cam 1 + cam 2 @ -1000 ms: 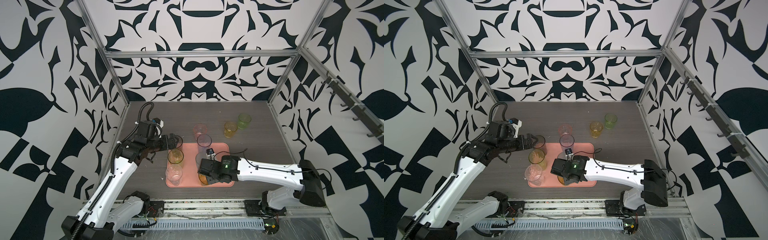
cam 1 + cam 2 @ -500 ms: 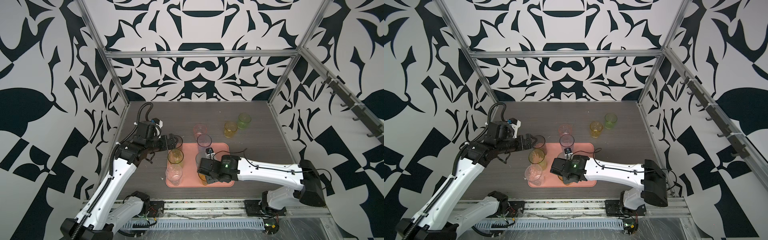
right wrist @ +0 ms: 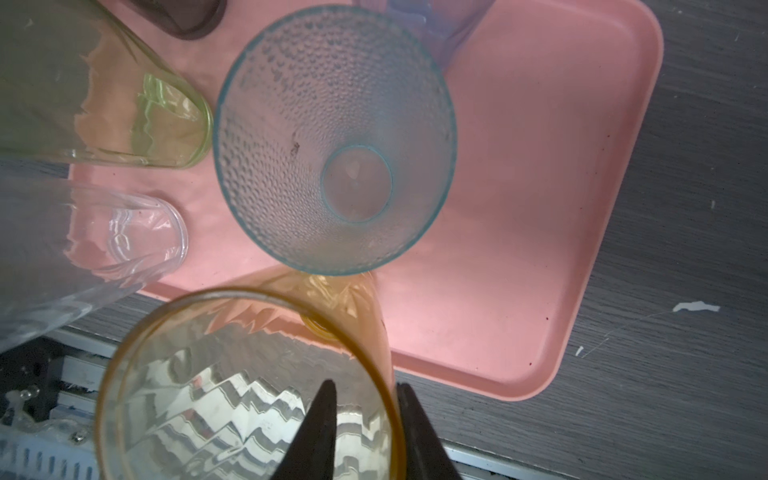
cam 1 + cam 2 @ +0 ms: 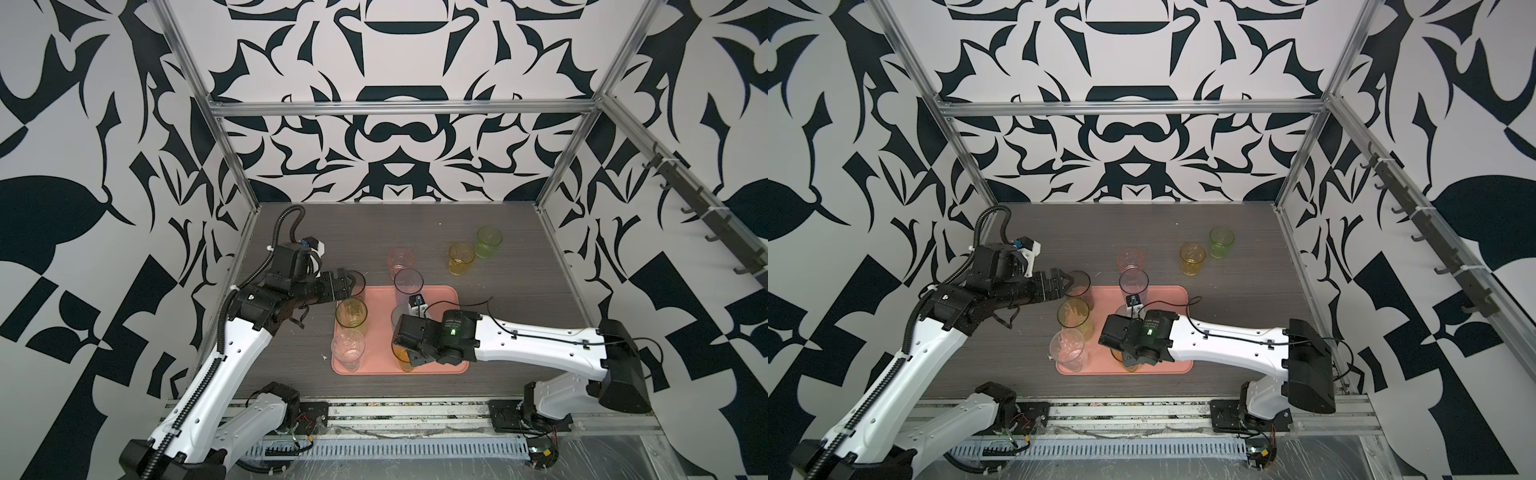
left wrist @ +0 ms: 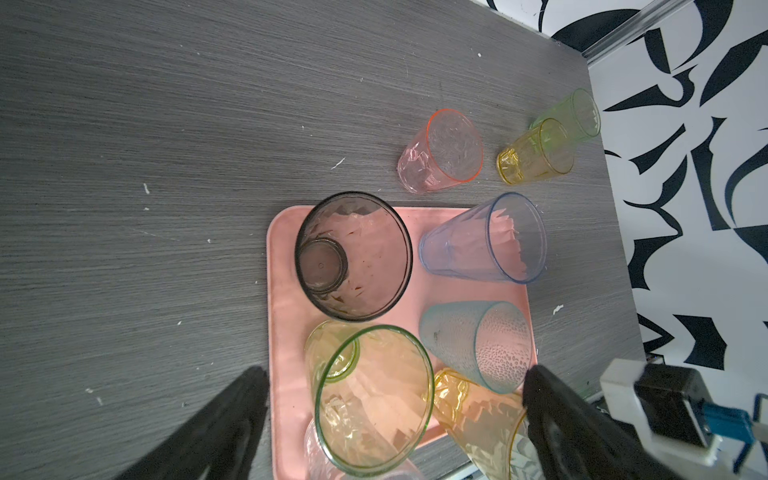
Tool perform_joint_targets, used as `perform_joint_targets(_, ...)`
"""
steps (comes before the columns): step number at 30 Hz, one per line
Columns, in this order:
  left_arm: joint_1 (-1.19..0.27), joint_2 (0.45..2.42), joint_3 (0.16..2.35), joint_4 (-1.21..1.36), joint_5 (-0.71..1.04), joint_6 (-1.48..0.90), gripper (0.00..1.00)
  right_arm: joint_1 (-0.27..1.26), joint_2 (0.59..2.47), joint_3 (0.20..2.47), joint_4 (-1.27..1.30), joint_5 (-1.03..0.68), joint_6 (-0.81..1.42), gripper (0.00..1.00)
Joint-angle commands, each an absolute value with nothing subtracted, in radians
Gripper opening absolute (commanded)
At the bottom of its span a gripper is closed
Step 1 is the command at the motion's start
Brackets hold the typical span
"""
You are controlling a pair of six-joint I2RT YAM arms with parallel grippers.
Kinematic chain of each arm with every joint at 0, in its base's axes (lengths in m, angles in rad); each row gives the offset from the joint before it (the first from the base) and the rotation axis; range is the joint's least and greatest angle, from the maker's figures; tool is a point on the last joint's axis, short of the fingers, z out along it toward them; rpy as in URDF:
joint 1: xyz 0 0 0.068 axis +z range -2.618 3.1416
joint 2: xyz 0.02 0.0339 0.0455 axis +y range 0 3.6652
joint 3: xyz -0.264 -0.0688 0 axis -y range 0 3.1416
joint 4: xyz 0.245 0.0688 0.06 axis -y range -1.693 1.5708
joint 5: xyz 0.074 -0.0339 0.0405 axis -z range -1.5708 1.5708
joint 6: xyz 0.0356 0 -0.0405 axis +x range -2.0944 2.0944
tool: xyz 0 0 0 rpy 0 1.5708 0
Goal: Place the glasses into the tray
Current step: 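Lower the yellow cup onto the tray's near corner and open the right gripper, then raise the right gripper and move it to the pink cup beyond the tray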
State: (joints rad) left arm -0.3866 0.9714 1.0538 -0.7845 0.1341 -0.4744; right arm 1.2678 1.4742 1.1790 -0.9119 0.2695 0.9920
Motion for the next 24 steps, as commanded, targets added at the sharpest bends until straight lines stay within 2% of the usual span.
perform_joint_targets(1, -0.388, 0.959, 1.05, -0.805, 0.126, -0.472, 0.99, 1.274, 1.463, 1.204, -0.922, 0.294, 0.989, 0.3)
perform_joint_targets(5, -0.389, 0.957, 1.048, -0.805, 0.124, -0.472, 1.0, 1.273, 1.455, 1.222, -0.953, 0.312, 0.982, 0.37)
perform_joint_targets(14, -0.389, 0.956, 1.061, -0.81, 0.123, -0.472, 1.0, 1.271, 1.416, 1.294, -1.015, 0.376, 0.893, 0.45)
perform_joint_targets(24, -0.389, 0.955, 1.098, -0.84, 0.117, -0.469, 1.0, 1.227, 1.386, 1.454, -1.129, 0.505, 0.76, 0.47)
